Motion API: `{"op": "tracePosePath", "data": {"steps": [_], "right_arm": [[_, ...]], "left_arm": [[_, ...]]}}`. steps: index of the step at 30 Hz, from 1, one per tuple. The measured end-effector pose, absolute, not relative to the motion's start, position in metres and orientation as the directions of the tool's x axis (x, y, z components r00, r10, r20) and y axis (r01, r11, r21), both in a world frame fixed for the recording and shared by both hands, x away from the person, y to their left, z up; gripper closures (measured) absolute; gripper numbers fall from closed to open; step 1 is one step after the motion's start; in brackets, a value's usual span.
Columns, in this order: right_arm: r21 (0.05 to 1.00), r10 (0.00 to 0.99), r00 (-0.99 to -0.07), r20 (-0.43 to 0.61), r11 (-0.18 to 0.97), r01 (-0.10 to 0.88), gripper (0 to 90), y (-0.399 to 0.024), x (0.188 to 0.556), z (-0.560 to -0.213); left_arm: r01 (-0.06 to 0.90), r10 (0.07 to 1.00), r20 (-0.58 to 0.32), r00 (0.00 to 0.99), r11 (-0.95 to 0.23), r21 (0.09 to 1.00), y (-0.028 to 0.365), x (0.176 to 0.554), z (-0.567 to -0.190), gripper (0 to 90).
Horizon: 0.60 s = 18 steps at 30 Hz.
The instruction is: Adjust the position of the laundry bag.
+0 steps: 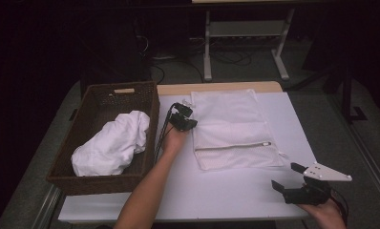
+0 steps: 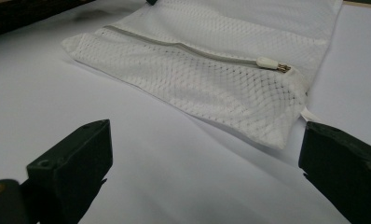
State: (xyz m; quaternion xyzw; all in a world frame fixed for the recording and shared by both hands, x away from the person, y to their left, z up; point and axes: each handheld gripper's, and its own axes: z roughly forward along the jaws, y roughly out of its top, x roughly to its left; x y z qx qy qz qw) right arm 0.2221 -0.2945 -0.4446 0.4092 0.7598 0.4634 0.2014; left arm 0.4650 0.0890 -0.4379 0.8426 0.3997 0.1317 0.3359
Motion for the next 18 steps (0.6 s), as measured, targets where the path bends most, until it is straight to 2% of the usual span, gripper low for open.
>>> {"op": "tracePosePath", "data": {"steps": [13,18], "right_arm": [[0.869,0.808,-0.584,0.076,0.233,0.436,2.4,-0.2948,0.2218,-0.4447],[0.868,0.808,-0.584,0.078,0.233,0.439,2.4,-0.2948,0.2222,-0.445]], "left_arm": [[0.598,0.786,-0.045,0.617,-0.431,0.675,0.0956,0.4695,-0.4418,87.3],[0.603,0.786,-0.072,0.615,-0.409,0.685,0.0964,0.4633,-0.4339,76.2]]}}
